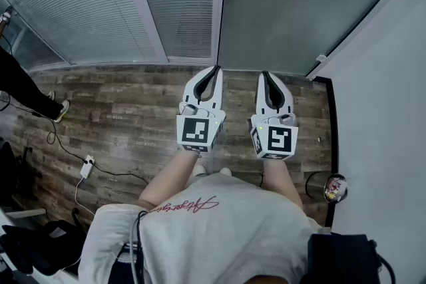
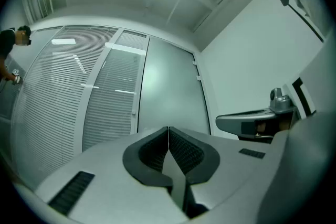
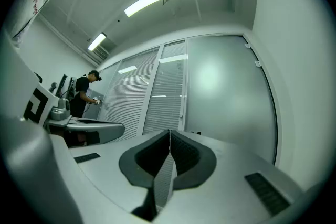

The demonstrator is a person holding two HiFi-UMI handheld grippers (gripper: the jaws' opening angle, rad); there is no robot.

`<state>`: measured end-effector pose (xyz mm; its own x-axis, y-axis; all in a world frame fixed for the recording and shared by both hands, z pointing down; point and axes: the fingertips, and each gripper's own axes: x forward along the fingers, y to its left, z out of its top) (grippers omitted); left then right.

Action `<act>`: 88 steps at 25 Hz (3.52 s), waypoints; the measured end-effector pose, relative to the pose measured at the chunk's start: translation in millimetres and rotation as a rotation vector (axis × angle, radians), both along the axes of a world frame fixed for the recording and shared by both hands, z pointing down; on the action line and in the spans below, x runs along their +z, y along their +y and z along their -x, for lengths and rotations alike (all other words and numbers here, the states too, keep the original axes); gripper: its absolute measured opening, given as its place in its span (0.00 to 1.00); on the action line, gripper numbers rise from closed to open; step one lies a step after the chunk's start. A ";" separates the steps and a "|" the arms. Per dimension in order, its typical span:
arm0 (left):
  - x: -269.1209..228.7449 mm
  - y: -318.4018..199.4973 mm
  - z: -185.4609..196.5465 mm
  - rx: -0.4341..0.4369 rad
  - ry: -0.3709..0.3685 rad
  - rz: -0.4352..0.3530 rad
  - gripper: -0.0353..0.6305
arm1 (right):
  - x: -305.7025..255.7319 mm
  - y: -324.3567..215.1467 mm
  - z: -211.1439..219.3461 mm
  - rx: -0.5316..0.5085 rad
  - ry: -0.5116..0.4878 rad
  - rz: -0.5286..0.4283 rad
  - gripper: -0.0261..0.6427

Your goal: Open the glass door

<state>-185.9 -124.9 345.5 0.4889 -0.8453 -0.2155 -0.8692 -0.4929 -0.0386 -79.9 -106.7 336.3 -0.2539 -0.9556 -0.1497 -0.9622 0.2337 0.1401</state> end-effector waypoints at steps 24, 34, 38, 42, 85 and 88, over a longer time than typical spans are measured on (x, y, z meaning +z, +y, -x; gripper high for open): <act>-3.9 -0.7 -24.7 0.009 0.000 -0.012 0.08 | -11.5 5.6 -30.4 0.031 -0.034 -0.054 0.07; 0.5 -6.5 -33.0 -0.061 0.014 -0.020 0.08 | -4.8 -5.1 -42.0 -0.035 -0.041 -0.058 0.07; 6.7 -12.7 -33.8 -0.072 0.007 0.001 0.08 | 1.5 -16.6 -43.9 -0.050 -0.048 -0.040 0.07; 9.1 -35.9 -31.6 -0.077 0.008 0.008 0.08 | 2.1 -37.9 -42.3 -0.053 -0.051 -0.043 0.07; 14.5 -445.0 -46.8 0.044 0.009 0.060 0.08 | 21.9 -477.1 -44.6 0.084 -0.030 0.080 0.09; 15.5 -446.2 -41.8 0.024 -0.002 0.063 0.08 | 21.6 -503.6 -46.9 0.078 -0.023 0.098 0.25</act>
<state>-144.1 -571.1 361.0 0.5093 -0.8453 -0.1612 -0.8572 -0.5149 -0.0082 -33.0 -610.3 358.0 -0.1759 -0.9826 -0.0594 -0.9806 0.1696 0.0980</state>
